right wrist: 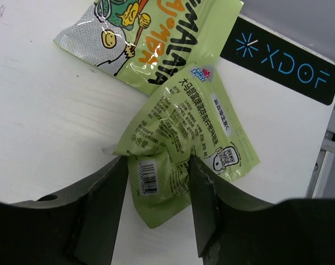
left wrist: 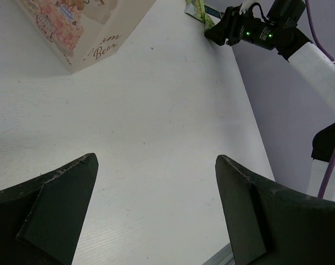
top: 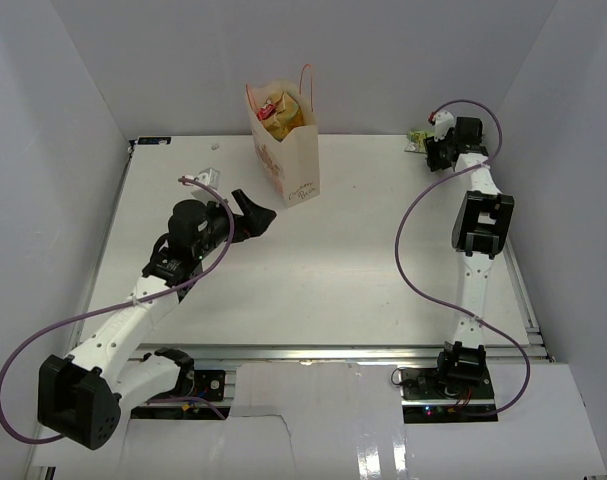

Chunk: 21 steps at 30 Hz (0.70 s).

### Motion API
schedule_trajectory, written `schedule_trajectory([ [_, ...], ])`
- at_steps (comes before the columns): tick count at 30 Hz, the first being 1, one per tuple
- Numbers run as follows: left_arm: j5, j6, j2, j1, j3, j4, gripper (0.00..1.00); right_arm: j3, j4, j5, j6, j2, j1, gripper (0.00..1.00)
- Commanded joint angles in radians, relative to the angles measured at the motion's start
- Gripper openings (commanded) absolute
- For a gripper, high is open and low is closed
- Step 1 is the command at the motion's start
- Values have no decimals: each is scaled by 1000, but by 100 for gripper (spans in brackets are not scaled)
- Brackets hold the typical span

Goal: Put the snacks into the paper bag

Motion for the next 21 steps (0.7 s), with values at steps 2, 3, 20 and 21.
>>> schedule_trajectory([
  [2, 39, -19, 4, 5, 33, 51, 98, -33, -26, -58, 8, 6, -23, 45],
  [3, 45, -24, 6, 3, 33, 57, 98, -51, -28, -69, 2, -17, -25, 42],
  [20, 106, -35, -56, 5, -64, 145, 98, -695, -101, -641, -121, -641, -31, 8],
  [21, 108, -33, -62, 5, -68, 146, 98, -721, -120, -684, -121, -675, -25, 8],
])
